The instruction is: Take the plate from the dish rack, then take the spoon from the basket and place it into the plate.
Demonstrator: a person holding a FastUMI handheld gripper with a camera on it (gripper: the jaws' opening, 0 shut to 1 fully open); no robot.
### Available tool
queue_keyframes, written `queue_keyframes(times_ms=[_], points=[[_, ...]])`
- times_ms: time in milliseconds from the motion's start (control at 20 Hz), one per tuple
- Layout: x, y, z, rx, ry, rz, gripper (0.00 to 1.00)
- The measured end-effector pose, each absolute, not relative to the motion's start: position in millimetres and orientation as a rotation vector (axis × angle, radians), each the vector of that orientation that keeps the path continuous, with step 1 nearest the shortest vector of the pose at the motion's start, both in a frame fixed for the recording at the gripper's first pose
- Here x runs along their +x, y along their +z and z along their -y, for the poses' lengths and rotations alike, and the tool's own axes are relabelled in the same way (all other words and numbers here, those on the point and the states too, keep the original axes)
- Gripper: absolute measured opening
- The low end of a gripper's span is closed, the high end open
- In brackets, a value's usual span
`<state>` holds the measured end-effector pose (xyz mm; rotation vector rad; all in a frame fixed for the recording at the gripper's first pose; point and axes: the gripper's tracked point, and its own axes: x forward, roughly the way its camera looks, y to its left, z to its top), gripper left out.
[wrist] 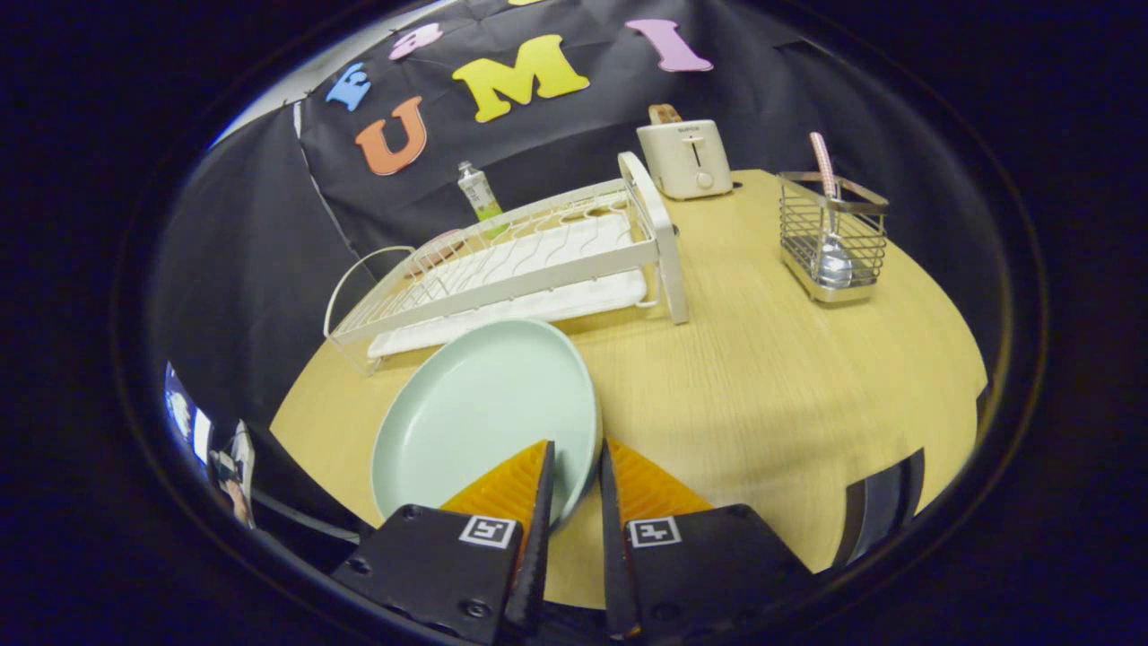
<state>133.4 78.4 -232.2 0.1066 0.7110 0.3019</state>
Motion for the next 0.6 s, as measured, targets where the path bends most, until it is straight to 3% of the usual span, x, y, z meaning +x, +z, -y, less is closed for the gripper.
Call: queue_keyframes(times_ms=[50, 400, 600], points=[[139.9, -225.0, -71.7, 0.089, 0.285, -0.672, 0.32], [158.6, -169.1, -25.5, -0.095, 0.225, -0.405, 1.00], [180.7, -147.6, 10.8, -0.063, 0.128, -0.352, 1.00]])
